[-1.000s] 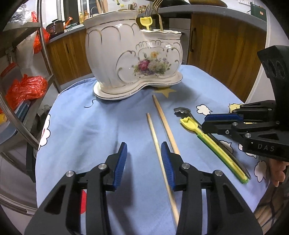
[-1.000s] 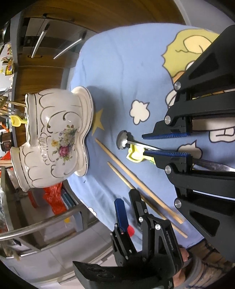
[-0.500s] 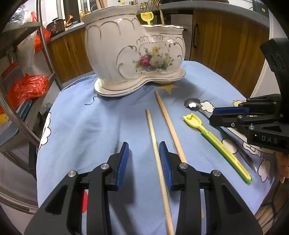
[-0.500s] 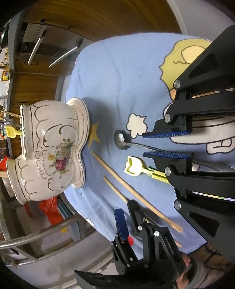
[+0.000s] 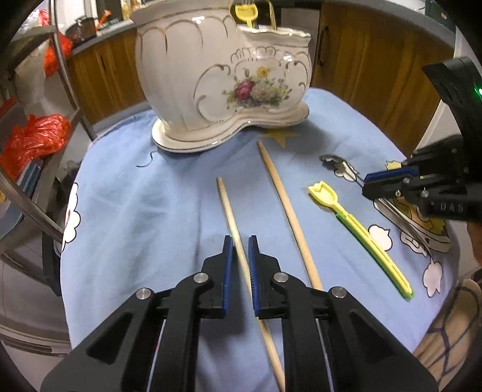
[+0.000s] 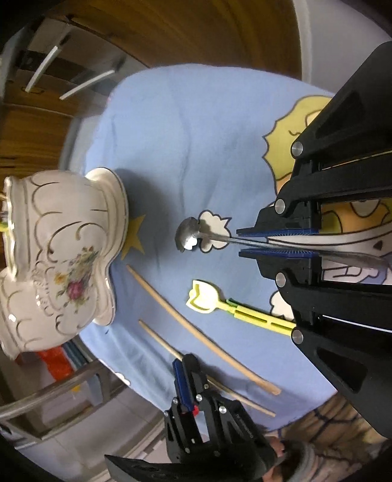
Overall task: Organize utensils
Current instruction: 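Grasp a wooden chopstick with the left tool while the right tool grasps the silver spoon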
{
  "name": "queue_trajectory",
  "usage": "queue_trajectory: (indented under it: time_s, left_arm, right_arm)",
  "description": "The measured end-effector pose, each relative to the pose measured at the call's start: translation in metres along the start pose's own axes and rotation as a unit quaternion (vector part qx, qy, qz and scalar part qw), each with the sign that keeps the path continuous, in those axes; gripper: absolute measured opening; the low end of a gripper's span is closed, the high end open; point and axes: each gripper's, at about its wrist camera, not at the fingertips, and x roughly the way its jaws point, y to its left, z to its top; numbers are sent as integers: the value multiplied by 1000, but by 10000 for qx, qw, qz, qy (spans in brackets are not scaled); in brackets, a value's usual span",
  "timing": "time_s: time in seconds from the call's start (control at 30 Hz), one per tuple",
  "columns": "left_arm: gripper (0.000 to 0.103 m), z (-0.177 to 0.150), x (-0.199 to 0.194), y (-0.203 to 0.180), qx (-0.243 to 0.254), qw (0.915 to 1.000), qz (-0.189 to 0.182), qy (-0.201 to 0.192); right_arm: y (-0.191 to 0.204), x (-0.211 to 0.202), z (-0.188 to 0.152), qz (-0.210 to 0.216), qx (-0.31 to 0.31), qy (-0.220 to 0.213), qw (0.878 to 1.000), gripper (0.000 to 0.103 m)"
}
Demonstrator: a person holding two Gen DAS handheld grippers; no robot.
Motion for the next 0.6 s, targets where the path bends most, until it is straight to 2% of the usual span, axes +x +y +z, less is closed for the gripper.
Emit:
queue_trajectory:
  time_s: [0.13,0.3,0.5,0.6]
  left_arm:
    - [11,11,3,4,73,9989,-106,456]
    - [11,24,7,14,-61,9962,-258,836]
    - [10,29,9,13,-76,9951,-127,976]
    - [7,33,11,11,-128,9958,-33,908]
  right_arm:
    - [5,4,13,-181,-62,412,9990,8]
    - [12,8,24,-370,-23,706,9968,11]
    - [15,9,25,-524,58,752,9958,10]
    - [15,7,23,-492,158,638,9966,5]
